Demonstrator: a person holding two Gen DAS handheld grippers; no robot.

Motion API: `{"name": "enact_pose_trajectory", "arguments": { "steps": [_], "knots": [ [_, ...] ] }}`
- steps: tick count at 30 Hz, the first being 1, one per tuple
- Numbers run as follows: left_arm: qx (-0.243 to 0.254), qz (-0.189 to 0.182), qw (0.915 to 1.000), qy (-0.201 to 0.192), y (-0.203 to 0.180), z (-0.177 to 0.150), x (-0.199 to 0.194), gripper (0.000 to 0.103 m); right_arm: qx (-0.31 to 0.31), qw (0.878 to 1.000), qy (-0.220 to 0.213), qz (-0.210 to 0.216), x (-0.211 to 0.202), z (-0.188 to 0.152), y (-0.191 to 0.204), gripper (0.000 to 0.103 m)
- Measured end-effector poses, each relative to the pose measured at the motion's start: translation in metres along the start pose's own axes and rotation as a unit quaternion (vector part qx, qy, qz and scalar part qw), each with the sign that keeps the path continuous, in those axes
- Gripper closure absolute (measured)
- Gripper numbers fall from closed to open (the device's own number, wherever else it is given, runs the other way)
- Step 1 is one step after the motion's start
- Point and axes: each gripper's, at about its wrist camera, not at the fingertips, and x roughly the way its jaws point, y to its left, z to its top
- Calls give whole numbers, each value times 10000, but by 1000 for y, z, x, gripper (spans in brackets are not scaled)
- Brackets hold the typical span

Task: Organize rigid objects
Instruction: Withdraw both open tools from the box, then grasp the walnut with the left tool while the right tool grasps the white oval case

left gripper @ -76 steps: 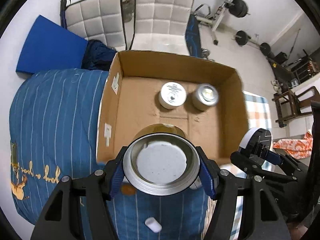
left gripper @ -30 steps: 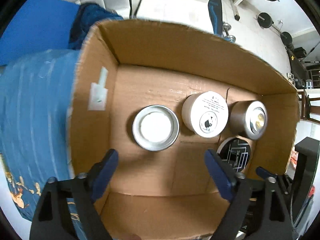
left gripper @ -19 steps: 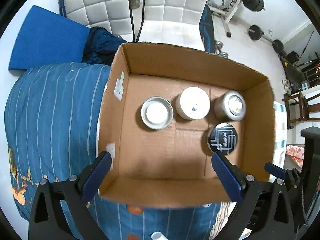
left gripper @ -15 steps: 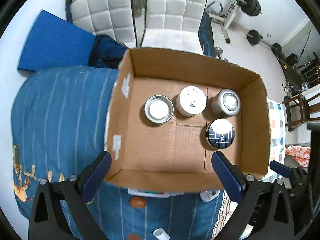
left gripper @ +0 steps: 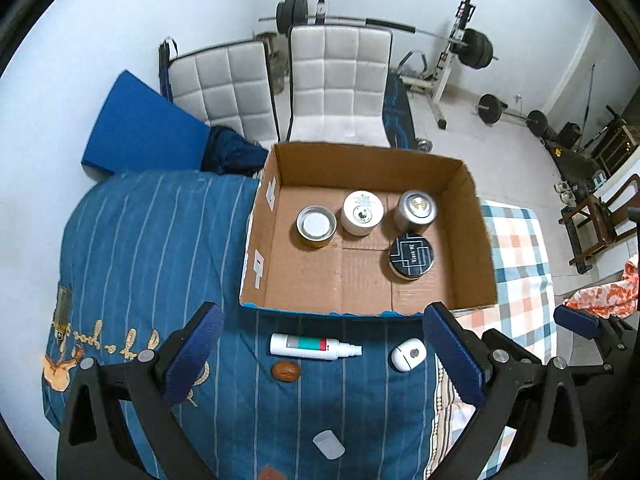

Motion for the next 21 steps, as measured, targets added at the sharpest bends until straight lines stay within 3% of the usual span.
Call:
{"name": "enact_pose_trajectory", "arguments": {
  "steps": [7, 12, 16, 21],
  "knots": [
    [127, -7, 9993, -343, -9, -13, -38, 0, 58, 9990, -440, -22, -41, -18, -6, 0],
    [158, 117, 9986, -483, -12, -19, -51, 0, 88, 9989, -454, 39, -48, -23, -12, 0],
    [107, 147, 9992, -355, -8, -23, -40, 0, 121, 9996, -232, 142, -30, -28, -14, 0],
    [-19, 416, 9991, -2, 9, -38, -4, 0, 120, 9991, 278, 295, 34, -38, -11, 0]
  ]
}}
